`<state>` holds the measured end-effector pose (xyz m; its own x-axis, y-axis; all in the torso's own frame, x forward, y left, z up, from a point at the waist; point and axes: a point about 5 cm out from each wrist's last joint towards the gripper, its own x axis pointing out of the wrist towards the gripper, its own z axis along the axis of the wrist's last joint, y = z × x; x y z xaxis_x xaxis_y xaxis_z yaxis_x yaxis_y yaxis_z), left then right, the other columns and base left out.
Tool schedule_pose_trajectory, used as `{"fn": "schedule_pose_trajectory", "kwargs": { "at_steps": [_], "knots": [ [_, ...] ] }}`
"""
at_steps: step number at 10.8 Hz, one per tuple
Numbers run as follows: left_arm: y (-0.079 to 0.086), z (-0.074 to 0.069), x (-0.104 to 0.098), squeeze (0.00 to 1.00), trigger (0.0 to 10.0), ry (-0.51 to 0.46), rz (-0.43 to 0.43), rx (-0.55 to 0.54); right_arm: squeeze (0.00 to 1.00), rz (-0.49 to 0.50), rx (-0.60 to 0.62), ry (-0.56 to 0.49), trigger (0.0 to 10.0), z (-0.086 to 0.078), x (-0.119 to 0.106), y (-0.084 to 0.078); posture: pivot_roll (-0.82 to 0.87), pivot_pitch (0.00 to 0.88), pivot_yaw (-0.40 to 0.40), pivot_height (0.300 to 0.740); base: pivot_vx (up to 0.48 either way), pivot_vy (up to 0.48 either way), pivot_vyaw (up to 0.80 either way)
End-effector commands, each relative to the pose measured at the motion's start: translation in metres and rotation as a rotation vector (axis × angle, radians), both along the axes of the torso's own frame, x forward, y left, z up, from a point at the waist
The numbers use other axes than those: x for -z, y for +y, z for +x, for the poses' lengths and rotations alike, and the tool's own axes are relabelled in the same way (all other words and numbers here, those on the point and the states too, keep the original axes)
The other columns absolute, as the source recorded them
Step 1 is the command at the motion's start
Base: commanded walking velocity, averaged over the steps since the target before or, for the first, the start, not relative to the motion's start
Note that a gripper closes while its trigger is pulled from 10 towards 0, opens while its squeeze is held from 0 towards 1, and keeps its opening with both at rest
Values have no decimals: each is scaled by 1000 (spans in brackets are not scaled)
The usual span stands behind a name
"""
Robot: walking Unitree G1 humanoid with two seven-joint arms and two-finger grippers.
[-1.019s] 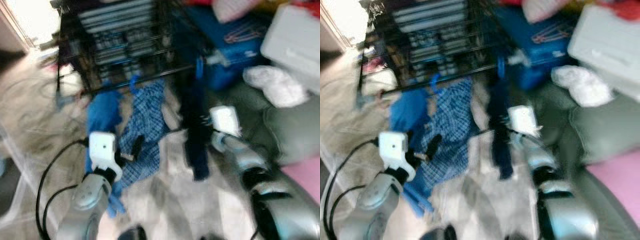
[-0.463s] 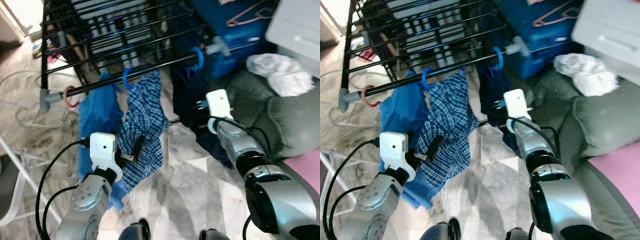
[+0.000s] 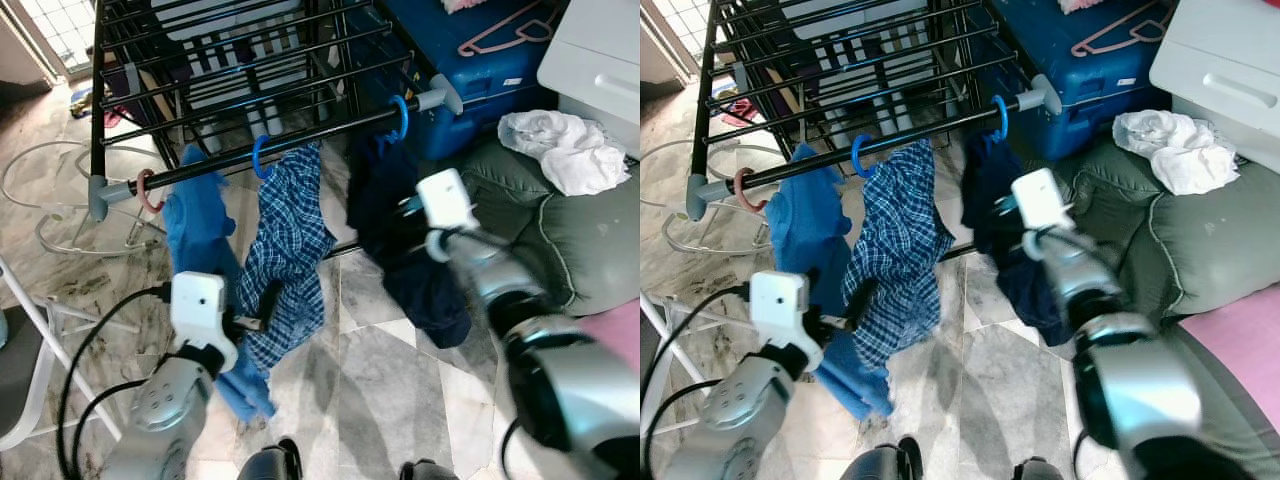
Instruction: Hang hanger
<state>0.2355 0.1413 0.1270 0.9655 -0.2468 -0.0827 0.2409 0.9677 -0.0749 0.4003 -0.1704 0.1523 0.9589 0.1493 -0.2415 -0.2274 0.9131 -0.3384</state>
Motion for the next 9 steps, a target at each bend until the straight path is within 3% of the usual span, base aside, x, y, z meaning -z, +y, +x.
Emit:
{"fn": "schedule_pose_trajectory", "kwargs": {
  "at_steps": [1, 4, 6, 9],
  "knots": [
    [5, -2, -1, 0, 10000, 6, 20, -12, 0, -24, -38, -11, 0, 2, -4, 6, 2, 162, 151, 740, 0, 0, 0],
    [5, -2, -2, 0, 10000, 17, 30, 1, 0, 29, -77, 12, 0, 2, -4, 9, 4, 168, 162, 740, 0, 0, 0],
    [5, -3, -2, 0, 10000, 21, 33, 5, 0, 5, -92, 37, 0, -1, 5, 12, 6, 171, 163, 740, 0, 0, 0],
    [5, -4, -2, 0, 10000, 28, 33, 1, 0, -42, -39, 42, 0, -1, 5, 1, 15, 172, 160, 740, 0, 0, 0]
  ]
}}
